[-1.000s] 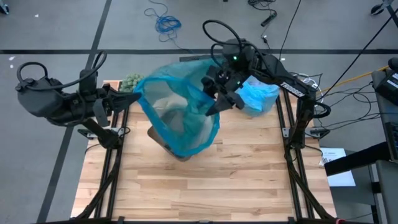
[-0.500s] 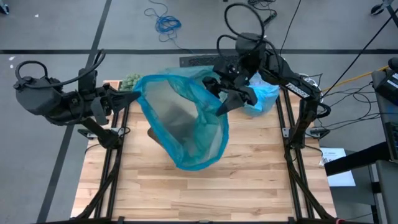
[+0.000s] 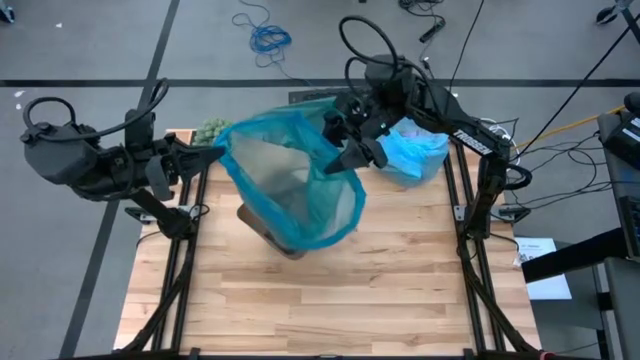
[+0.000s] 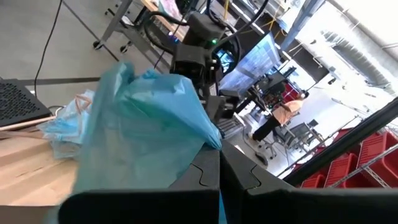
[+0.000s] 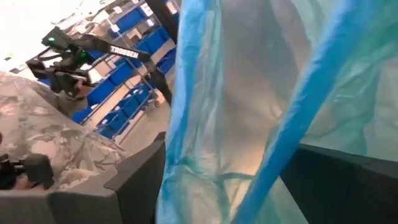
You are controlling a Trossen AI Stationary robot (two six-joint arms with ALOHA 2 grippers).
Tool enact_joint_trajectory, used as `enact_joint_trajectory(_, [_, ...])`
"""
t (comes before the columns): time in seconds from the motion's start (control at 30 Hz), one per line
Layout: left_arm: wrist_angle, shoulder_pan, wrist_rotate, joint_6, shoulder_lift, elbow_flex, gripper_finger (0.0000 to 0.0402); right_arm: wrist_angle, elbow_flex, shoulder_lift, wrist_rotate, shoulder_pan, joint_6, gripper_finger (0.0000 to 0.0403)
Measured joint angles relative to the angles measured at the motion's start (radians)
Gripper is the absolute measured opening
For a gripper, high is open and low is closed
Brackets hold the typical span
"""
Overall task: Place trash/remove bag and relplace
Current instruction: Insert the bottom blue trash bag into the trash bin
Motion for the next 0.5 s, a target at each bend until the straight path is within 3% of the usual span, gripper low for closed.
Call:
enact_joint_trajectory(0.3, [-0.008, 0.0, 0.0, -0.004, 0.0, 0.0, 0.0, -0.129, 0.0, 0.0, 0.242, -0.004, -0.132, 0.029])
enact_joint_trajectory(0.5, [-0.012, 0.0, 0.0, -0.006, 0.0, 0.0, 0.0, -0.161, 0.0, -0.004, 0.256, -0.004, -0.15, 0.029])
